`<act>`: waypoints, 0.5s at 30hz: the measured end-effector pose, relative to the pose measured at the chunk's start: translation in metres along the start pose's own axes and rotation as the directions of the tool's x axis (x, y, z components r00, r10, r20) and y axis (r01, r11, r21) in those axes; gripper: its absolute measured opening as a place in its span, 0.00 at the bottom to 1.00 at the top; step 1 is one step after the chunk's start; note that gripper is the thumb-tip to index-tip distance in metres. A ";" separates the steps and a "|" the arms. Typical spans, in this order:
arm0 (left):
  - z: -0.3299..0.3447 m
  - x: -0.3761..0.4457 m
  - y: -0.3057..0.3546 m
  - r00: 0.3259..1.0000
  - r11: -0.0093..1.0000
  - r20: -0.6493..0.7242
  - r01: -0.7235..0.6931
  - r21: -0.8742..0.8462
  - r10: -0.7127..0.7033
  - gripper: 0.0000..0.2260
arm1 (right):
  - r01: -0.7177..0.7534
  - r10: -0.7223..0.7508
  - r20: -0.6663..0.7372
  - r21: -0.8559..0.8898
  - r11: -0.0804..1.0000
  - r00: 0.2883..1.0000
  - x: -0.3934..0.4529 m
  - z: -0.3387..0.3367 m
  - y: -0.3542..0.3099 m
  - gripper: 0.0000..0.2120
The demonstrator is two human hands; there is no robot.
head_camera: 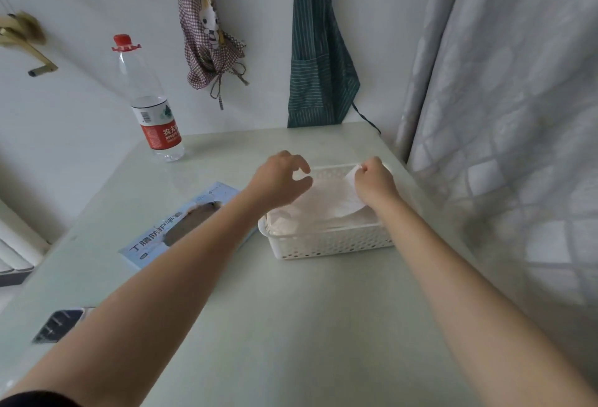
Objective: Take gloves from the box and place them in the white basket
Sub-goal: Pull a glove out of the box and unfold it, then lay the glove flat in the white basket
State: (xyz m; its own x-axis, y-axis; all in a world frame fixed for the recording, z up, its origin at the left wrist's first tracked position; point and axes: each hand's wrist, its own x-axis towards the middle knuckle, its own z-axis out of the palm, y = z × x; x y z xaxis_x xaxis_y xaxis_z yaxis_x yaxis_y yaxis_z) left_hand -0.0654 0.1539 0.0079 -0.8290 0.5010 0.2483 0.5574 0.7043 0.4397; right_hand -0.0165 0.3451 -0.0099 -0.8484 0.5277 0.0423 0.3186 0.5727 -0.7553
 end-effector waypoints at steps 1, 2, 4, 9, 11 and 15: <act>0.009 -0.001 0.004 0.999 0.999 0.027 -0.031 0.026 0.030 0.12 | 0.016 -0.017 -0.020 -0.028 0.999 1.000 0.000 -0.001 0.002 0.12; 0.017 -0.002 0.008 0.996 0.995 0.076 -0.045 0.084 0.038 0.13 | 0.042 -0.045 -0.047 -0.066 0.997 0.998 0.001 -0.001 0.004 0.12; 0.028 -0.003 0.012 0.983 0.979 0.185 -0.030 0.203 -0.008 0.18 | 0.079 -0.100 -0.101 -0.194 0.978 0.990 0.002 -0.004 0.009 0.11; 0.043 -0.009 0.016 0.936 0.965 0.337 0.007 0.264 -0.099 0.28 | 0.173 -0.233 -0.059 -0.501 0.848 0.971 0.000 -0.005 0.020 0.15; 0.046 -0.010 0.016 0.901 0.953 0.413 0.001 0.304 -0.133 0.34 | 0.196 -0.243 -0.014 -0.551 0.811 0.970 -0.003 -0.003 0.020 0.16; 0.044 -0.007 0.018 0.887 0.947 0.441 -0.014 0.321 -0.136 0.38 | 0.238 -0.343 -0.014 -0.691 0.683 0.939 -0.008 -0.004 0.021 0.17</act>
State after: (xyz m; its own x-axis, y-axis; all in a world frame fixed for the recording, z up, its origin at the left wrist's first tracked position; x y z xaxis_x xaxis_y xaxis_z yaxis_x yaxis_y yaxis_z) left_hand -0.0478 0.1852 -0.0234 -0.7913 0.5704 -0.2201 0.5541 0.8212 0.1361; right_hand -0.0011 0.3552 -0.0230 -0.9000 0.3084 0.3079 0.3072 0.9501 -0.0536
